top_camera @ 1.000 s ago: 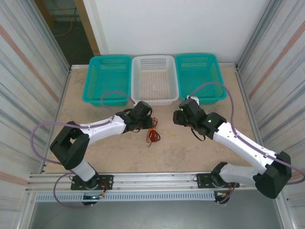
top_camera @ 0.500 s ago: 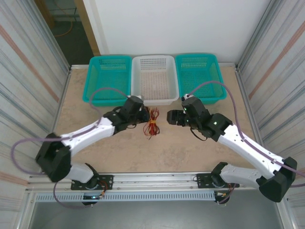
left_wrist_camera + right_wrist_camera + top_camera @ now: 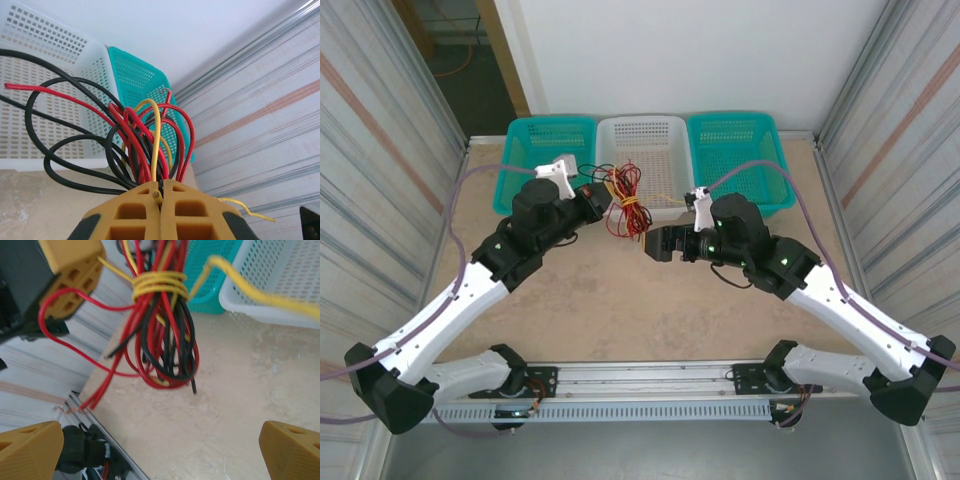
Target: Untangle the cables
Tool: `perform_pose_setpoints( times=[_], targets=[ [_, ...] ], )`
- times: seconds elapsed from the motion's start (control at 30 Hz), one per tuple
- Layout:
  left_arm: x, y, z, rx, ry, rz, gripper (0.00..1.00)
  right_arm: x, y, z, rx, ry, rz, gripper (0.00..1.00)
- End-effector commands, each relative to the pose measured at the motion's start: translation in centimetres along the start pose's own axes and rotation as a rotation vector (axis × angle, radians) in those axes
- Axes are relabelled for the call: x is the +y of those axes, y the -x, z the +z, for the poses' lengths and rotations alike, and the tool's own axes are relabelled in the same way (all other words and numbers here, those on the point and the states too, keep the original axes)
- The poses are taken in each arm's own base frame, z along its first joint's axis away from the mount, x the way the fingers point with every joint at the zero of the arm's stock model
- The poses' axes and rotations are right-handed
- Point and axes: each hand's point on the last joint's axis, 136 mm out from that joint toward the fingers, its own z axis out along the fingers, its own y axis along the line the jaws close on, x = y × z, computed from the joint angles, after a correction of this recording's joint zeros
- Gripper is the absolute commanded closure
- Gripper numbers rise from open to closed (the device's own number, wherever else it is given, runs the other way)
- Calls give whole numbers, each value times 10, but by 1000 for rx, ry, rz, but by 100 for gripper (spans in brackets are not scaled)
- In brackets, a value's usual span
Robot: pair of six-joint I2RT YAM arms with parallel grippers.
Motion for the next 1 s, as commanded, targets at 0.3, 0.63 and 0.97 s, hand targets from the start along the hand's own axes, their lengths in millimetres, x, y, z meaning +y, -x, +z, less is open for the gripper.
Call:
perform_pose_setpoints(
  times=[0.3, 0.63, 0.97],
  targets=[
    [-45, 32, -33, -67, -212, -130, 100, 30, 39, 26, -60, 204, -9, 1],
    [-46, 31, -31, -56, -239, -171, 100, 47, 45, 35, -61, 293, -13, 29],
    [-52, 35, -32, -62, -271, -193, 100, 46, 44, 47, -47, 306, 10, 11]
  ],
)
